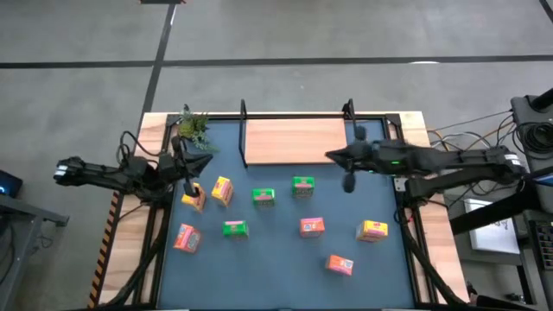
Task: Stack cereal on shelf
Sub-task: Stack the right green cereal box on the shelf
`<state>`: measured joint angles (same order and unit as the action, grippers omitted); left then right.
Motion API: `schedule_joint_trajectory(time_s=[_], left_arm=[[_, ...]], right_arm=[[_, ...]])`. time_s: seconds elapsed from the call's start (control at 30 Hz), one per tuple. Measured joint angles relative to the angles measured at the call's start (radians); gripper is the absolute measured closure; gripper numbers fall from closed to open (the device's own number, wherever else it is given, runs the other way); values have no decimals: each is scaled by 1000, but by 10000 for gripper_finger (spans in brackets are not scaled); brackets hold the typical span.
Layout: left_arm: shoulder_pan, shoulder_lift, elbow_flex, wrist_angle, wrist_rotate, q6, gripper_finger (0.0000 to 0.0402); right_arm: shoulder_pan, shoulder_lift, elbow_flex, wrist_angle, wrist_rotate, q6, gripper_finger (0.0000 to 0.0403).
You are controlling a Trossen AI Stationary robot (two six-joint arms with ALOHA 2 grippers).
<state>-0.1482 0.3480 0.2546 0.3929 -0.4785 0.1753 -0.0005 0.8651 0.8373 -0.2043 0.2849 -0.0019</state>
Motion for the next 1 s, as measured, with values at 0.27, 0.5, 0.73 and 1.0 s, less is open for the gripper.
schedule_joint_trajectory(time_s=[0.27, 0.5, 0.73, 1.0], left_arm=[[0, -7, 0, -12, 0, -9, 402], [0, -2, 0, -12, 11, -49, 401], [0, -2, 0, -18, 55, -90, 401], [0, -1, -1, -62, 54, -144, 401]], right_arm=[[-3, 283, 325, -420, -48, 54, 394], [-6, 476, 480, -575, -102, 13, 394], [-9, 590, 524, -566, -108, -22, 394], [-20, 637, 528, -565, -210, 52, 371]])
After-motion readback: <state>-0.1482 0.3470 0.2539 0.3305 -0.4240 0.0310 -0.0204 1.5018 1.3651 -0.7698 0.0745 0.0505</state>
